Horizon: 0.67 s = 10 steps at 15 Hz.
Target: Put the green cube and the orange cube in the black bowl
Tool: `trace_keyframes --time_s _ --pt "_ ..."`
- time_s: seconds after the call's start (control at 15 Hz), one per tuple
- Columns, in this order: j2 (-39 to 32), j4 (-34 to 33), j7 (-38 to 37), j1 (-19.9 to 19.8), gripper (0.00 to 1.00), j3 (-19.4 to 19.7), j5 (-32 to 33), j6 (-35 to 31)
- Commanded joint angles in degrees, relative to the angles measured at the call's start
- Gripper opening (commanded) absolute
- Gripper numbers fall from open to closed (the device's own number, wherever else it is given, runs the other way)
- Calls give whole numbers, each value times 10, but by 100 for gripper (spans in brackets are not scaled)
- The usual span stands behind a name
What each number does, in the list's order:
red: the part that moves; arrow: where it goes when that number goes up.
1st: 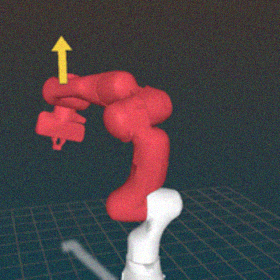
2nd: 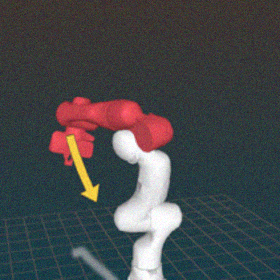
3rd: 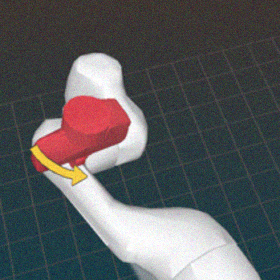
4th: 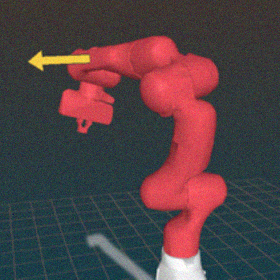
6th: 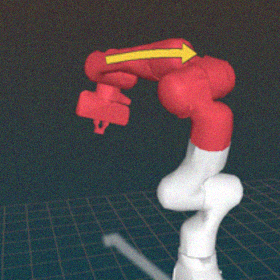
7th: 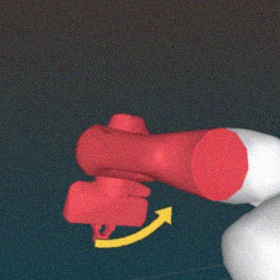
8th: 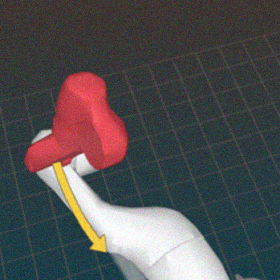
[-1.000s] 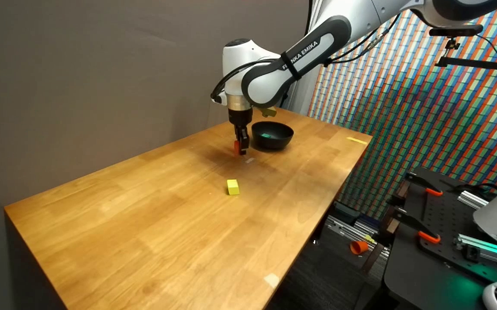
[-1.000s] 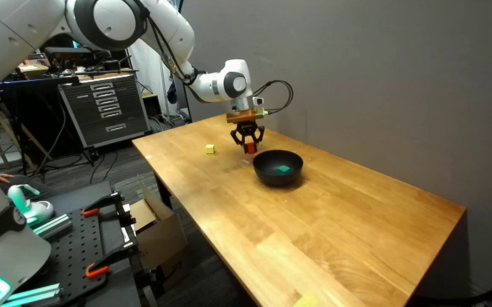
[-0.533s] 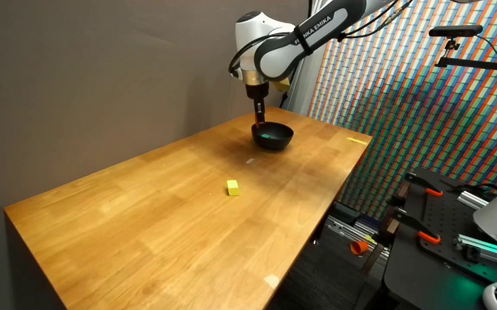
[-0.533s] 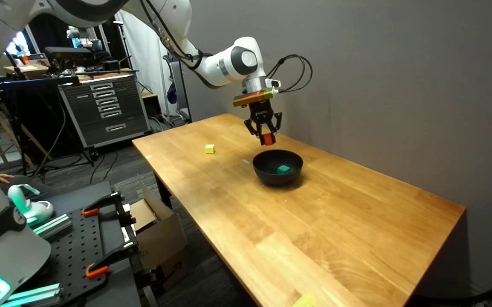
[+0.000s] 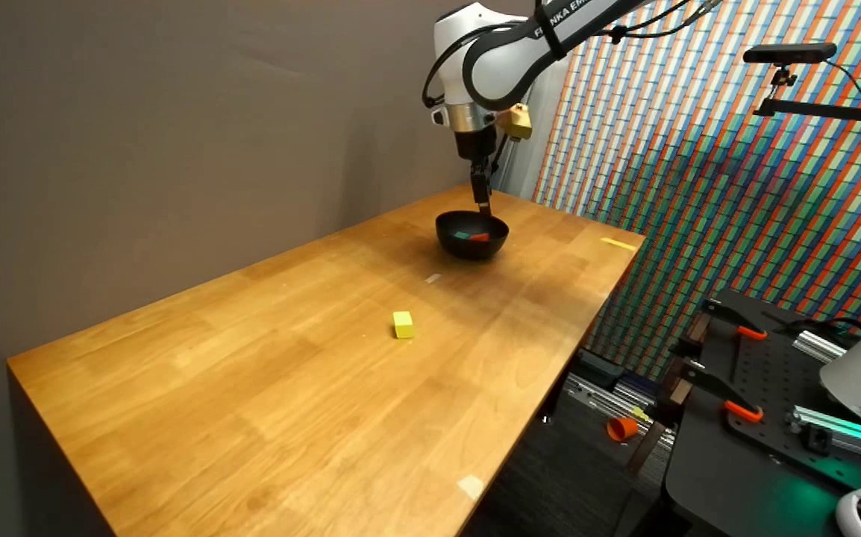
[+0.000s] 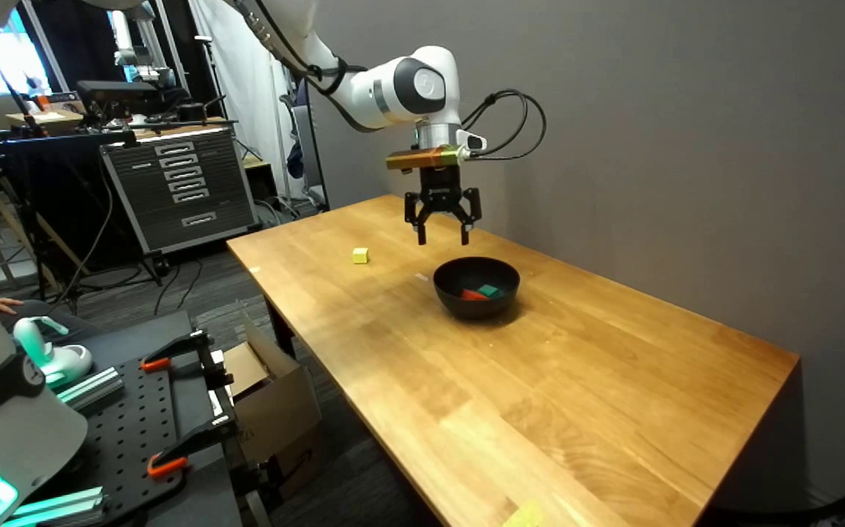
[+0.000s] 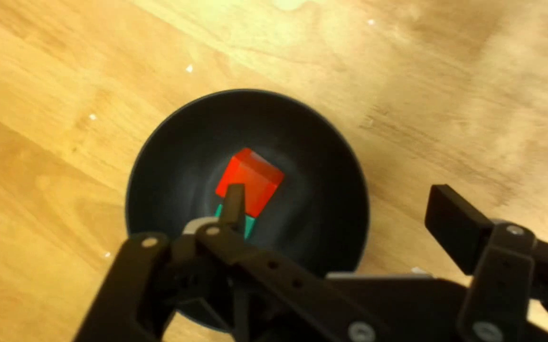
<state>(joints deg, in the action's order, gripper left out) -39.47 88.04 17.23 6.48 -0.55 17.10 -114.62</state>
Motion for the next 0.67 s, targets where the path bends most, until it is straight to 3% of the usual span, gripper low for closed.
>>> trace_keyframes --time_s 0.0,0.4,0.47,0.6 --pt "117 105 38 -43 100 -43 -71 34" --pt "290 255 59 -88 100 -57 -229 71" --pt "213 182 39 -64 100 -47 -183 67" --pt "261 222 47 -72 100 -44 -211 74"
